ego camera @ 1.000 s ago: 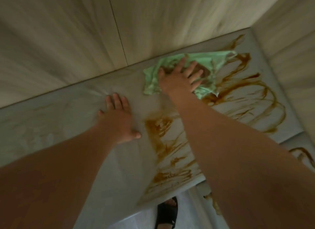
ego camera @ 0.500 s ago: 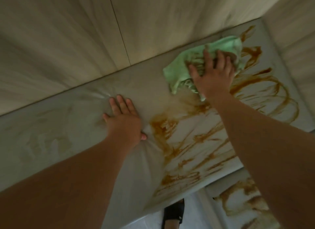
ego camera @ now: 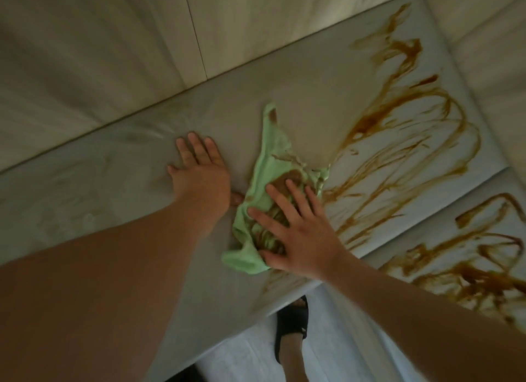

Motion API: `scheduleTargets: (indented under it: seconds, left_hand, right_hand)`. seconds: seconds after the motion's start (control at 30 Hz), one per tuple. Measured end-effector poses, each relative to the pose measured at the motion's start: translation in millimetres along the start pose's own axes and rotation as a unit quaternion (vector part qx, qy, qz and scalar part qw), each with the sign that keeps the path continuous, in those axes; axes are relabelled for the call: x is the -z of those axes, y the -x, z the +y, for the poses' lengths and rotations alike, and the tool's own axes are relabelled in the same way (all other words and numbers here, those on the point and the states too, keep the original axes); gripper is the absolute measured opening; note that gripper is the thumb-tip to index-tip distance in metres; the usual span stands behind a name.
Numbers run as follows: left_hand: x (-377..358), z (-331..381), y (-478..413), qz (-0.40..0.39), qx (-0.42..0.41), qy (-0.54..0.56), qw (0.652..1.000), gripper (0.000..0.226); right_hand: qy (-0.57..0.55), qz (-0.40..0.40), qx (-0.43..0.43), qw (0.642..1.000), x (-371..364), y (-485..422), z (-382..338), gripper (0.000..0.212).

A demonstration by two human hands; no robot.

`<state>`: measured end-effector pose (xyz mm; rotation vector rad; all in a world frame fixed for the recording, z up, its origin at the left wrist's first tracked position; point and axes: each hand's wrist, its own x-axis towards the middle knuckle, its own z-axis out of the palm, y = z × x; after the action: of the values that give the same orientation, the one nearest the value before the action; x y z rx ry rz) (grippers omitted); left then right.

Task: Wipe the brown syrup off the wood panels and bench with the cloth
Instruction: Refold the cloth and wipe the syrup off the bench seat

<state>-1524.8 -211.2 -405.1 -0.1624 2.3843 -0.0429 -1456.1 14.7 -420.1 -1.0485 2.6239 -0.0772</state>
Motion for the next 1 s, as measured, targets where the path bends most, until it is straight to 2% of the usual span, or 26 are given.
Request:
scheduleTargets:
  seconds: [0.03,0.07,0.13,0.2,0.27,0.4,0.5,0.57,0.67,0.73,0.8,0.87,0.93,1.0]
  left_hand:
    - [0.3,0.6,-0.8,0.001,0.005,-0.001,1.0,0.114]
    - [-2.3,1.5,-2.0,0.013,0.009,0.009,1.0,0.104]
    - [-6.2,1.9,-5.2,0.035,0.021,0.037,0.998,0.076]
    - [-9.9,0.0,-4.0,0.047,0.016,0.026,0.998,0.074]
    - [-10.2,-0.8,-0.3,0.05,0.008,0.015,0.999,0.081]
    - [-11.6,-3.6,1.3,0.047,0.009,0.036,0.998,0.085]
    - [-9.1,-3.8,6.3,0.032,0.011,0.045,0.998,0.125]
    - [-6.9,3.3,8.6,0.033,0.028,0.059,0.997,0.137]
    - [4.4,15.2,10.4,0.015,0.08,0.075,0.994,0.142]
    - [11.7,25.2,12.4,0.002,0.101,0.078,0.992,0.141]
    - [14.1,29.8,11.5,0.002,0.113,0.083,0.99,0.137]
    - [15.1,34.0,13.8,0.01,0.105,0.084,0.991,0.128]
    - [17.2,40.8,14.5,0.02,0.074,0.078,0.994,0.115]
    - [25.0,52.7,14.1,0.012,0.036,0.068,0.997,0.111]
  right_hand:
    - [0.007,-0.011,0.015,1.0,3.1,-5.0,6.6,0.087]
    - [0.014,-0.021,0.008,1.0,6.7,-16.3,12.6,0.093]
    - [-0.001,-0.021,-0.07,0.997,17.6,-49.8,17.0,0.103]
    - [-0.018,-0.009,-0.162,0.987,21.3,-75.0,9.0,0.106]
    - [-0.023,0.0,-0.192,0.981,15.8,-75.8,-5.9,0.104]
    - [-0.03,0.025,-0.174,0.984,-2.4,-28.5,-33.5,0.089]
    - [-0.033,0.033,-0.146,0.988,-20.2,13.6,-58.5,0.09]
    - [-0.031,0.023,-0.101,0.994,-28.7,40.1,-63.7,0.093]
    - [-0.015,-0.002,-0.027,1.0,-26.9,57.7,-31.7,0.093]
    - [-0.001,-0.017,-0.02,1.0,-21.6,66.1,-1.4,0.093]
    - [-0.001,-0.026,-0.062,0.998,-17.2,72.7,30.9,0.094]
    - [-0.004,-0.02,-0.142,0.99,-12.7,82.3,65.7,0.098]
    - [-0.009,-0.026,-0.228,0.973,-5.1,87.3,95.5,0.103]
    - [-0.022,-0.042,-0.285,0.957,2.1,83.9,113.8,0.108]
